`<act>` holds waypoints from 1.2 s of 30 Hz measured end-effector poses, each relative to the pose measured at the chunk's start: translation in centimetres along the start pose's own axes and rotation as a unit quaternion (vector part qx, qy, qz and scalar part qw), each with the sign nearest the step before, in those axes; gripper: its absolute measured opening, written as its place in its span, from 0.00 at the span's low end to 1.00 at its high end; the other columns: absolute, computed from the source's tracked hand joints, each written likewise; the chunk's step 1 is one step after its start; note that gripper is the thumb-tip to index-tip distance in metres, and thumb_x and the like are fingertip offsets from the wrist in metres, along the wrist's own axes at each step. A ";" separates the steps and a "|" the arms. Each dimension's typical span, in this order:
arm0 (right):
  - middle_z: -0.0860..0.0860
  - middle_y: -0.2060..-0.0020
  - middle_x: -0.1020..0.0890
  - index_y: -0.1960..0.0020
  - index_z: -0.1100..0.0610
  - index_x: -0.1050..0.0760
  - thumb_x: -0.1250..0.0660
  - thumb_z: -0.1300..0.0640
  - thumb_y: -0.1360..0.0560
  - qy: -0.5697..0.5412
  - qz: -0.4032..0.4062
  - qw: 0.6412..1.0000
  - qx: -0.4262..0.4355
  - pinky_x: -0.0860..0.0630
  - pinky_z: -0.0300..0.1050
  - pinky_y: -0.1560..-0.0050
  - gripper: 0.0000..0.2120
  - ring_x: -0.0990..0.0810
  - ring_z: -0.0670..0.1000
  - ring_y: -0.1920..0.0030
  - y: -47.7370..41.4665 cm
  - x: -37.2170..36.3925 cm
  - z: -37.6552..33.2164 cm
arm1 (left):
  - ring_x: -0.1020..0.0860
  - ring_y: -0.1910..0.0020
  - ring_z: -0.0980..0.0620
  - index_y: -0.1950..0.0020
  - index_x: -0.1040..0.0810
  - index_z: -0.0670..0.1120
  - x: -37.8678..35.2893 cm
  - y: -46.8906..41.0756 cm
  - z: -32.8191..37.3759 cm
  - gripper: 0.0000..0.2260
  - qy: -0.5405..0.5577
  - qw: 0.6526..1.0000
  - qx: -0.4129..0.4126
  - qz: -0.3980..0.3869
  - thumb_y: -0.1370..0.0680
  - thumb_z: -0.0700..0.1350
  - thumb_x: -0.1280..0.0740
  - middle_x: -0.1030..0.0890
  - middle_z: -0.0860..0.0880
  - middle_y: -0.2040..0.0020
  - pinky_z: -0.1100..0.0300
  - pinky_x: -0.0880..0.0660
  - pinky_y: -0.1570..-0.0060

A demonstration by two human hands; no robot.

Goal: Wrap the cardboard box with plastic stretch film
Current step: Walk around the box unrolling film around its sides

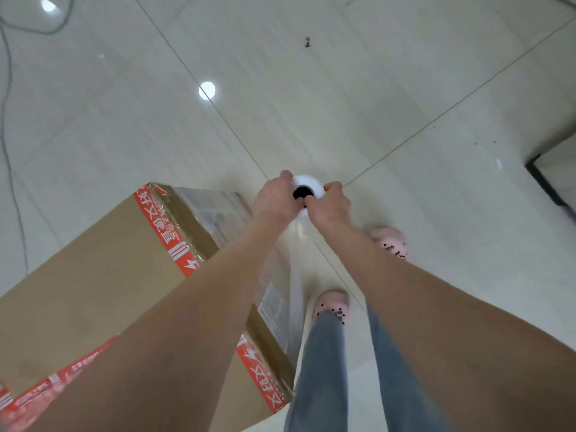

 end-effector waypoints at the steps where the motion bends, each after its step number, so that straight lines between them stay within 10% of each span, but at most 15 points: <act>1: 0.55 0.47 0.24 0.38 0.57 0.34 0.36 0.55 0.27 0.006 -0.005 1.000 -0.003 0.31 0.44 0.60 0.19 0.25 0.54 0.58 -0.1 -0.1 -0.1 | 0.24 0.53 0.45 0.39 0.31 0.46 0.2 -0.2 0.4 0.17 -0.029 0.999 -0.037 -0.003 0.27 0.45 0.36 0.22 0.47 0.50 0.56 0.32 0.62; 5: 0.53 0.50 0.23 0.39 0.57 0.33 0.33 0.53 0.27 0.019 -0.025 0.999 -0.003 0.29 0.45 0.60 0.19 0.23 0.53 0.57 -1.1 0.2 -0.6 | 0.22 0.48 0.45 0.32 0.33 0.52 1.3 -1.6 1.8 0.25 -0.111 0.984 -0.137 -0.006 0.28 0.43 0.37 0.24 0.49 0.45 0.57 0.33 0.60; 10: 0.50 0.57 0.24 0.50 0.53 0.33 0.34 0.54 0.28 0.100 -0.005 0.994 0.034 0.31 0.43 0.64 0.11 0.25 0.53 0.62 -2.8 1.1 -2.0 | 0.22 0.56 0.44 0.52 0.25 0.45 2.2 -2.8 3.1 0.08 -0.160 0.974 -0.159 0.003 0.30 0.42 0.36 0.30 0.52 0.61 0.58 0.36 0.65; 19: 0.50 0.46 0.22 0.42 0.51 0.27 0.35 0.58 0.29 0.168 -0.032 0.975 0.140 0.32 0.42 0.57 0.15 0.22 0.54 0.50 -4.0 0.6 -7.0 | 0.23 0.54 0.44 0.48 0.25 0.43 3.8 -4.1 -0.3 0.09 0.030 0.996 0.062 0.061 0.28 0.42 0.36 0.21 0.45 0.53 0.57 0.32 0.62; 26: 0.53 0.49 0.22 0.41 0.55 0.31 0.33 0.52 0.27 0.183 -0.115 0.967 0.134 0.30 0.45 0.58 0.18 0.22 0.56 0.51 -4.8 -2.0 -11.1 | 0.26 0.57 0.47 0.48 0.30 0.44 5.2 -4.4 -3.9 0.10 0.212 0.933 0.273 0.100 0.26 0.47 0.36 0.22 0.46 0.53 0.58 0.36 0.64; 36: 0.51 0.53 0.22 0.41 0.51 0.30 0.35 0.56 0.27 0.182 -0.109 0.974 0.081 0.26 0.45 0.60 0.15 0.22 0.54 0.58 -5.8 -2.3 -11.4 | 0.22 0.48 0.44 0.36 0.29 0.48 6.7 -5.7 -0.6 0.18 -0.006 0.998 0.050 0.040 0.26 0.41 0.36 0.24 0.47 0.45 0.56 0.34 0.61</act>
Point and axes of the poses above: each hand's wrist, its own y-axis away from the middle knuckle, its own x-axis out of the back of the hand, z = x × y, the point moved 3 cm from there along -y, towards the middle knuckle
